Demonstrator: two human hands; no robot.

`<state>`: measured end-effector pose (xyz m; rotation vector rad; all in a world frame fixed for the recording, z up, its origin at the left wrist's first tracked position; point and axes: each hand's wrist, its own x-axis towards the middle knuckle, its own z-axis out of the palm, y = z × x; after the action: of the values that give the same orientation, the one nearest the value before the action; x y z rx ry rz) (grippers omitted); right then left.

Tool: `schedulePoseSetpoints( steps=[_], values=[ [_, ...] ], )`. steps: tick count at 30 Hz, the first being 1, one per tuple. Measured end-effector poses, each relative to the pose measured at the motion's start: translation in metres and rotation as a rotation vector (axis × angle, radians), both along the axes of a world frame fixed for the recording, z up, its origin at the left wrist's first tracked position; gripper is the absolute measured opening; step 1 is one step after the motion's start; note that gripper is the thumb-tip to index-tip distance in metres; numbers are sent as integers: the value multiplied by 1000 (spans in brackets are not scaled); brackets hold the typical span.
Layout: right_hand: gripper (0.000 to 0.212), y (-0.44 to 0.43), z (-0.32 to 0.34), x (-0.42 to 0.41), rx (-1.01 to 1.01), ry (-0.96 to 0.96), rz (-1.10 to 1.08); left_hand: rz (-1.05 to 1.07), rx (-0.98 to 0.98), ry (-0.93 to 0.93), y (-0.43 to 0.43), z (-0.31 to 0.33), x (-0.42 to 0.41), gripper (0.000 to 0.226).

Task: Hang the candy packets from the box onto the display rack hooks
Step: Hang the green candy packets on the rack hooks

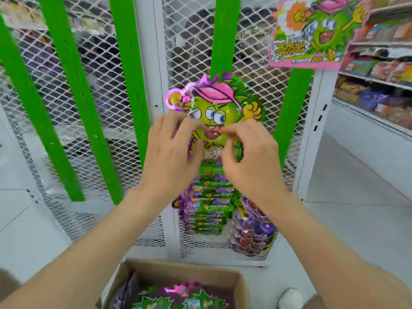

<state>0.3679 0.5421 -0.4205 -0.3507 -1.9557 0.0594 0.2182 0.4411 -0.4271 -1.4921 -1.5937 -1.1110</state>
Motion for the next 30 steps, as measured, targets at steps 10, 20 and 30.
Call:
schedulePoseSetpoints(
  steps=[10, 20, 30],
  values=[
    [21, -58, -181, 18, -244, -1549, 192, -50, -1664, -320, -78, -284, -27, 48],
    [19, -61, -205, 3, -199, -1634, 187, -29, -2066, -74, -126, -361, 13, 120],
    [25, -52, -211, 4, -329, -1655, 87, -108, -1593, -66, -91, -273, 11, 17]
  ],
)
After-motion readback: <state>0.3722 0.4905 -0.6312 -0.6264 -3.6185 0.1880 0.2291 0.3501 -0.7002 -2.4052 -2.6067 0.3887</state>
